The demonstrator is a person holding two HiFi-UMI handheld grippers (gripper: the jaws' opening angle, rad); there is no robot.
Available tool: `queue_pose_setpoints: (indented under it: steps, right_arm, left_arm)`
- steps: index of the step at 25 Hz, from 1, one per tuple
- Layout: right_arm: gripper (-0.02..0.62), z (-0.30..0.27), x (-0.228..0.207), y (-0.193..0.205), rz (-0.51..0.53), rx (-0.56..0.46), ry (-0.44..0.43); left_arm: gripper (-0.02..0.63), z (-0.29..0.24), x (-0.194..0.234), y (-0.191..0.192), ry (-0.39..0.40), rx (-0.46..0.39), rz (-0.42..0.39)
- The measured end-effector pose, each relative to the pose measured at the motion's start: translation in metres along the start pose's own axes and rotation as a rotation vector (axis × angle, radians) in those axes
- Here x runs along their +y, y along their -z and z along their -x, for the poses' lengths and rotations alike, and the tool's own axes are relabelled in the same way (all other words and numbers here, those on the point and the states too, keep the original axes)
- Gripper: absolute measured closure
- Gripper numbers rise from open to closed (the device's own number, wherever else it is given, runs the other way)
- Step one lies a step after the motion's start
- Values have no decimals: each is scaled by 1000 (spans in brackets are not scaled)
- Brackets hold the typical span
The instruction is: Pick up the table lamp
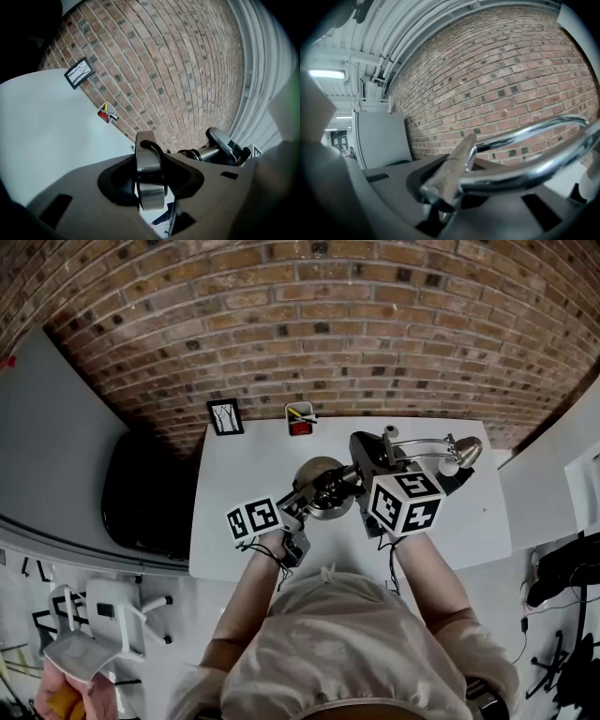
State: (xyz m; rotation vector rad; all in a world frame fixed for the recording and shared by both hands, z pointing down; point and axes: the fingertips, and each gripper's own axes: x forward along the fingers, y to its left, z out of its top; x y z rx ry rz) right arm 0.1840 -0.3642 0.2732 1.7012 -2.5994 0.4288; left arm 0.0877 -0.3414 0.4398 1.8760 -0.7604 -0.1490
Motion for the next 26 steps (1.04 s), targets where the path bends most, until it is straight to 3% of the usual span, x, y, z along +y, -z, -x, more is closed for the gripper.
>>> queue_pose_setpoints:
  steps: [26]
  right_arm:
    - [554, 5, -4, 10, -15, 18, 40]
  left_arm:
    - [456, -3, 5, 10, -7, 47, 9]
